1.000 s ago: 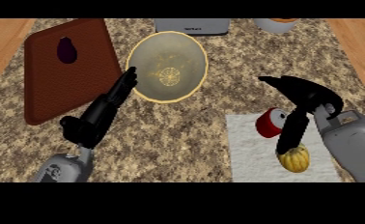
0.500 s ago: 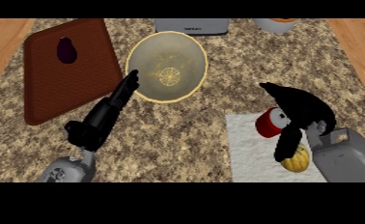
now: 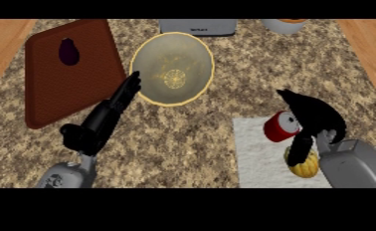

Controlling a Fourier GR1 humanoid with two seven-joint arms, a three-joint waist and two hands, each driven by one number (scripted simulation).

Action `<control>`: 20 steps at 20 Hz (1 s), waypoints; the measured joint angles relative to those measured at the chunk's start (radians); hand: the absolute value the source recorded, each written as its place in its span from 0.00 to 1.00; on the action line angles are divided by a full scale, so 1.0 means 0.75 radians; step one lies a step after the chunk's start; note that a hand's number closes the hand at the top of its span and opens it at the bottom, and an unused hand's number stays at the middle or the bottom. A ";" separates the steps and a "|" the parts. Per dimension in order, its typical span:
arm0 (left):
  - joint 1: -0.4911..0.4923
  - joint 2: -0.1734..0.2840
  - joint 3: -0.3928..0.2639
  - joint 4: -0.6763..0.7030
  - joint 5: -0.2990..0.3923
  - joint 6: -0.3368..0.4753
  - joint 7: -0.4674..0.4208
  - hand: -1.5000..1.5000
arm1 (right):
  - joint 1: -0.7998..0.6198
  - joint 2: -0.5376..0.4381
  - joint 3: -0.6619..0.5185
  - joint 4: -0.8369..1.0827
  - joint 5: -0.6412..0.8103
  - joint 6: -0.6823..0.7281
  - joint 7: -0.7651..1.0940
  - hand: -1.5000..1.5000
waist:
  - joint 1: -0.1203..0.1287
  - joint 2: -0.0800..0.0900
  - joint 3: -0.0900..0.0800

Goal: Pick the can from the placemat and place it in the bowl

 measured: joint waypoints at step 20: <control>0.032 -0.093 0.073 0.002 -0.098 -0.086 -0.007 0.50 | 0.020 0.149 -0.116 0.274 0.332 -0.159 -0.436 1.00 | 0.001 -0.001 -0.001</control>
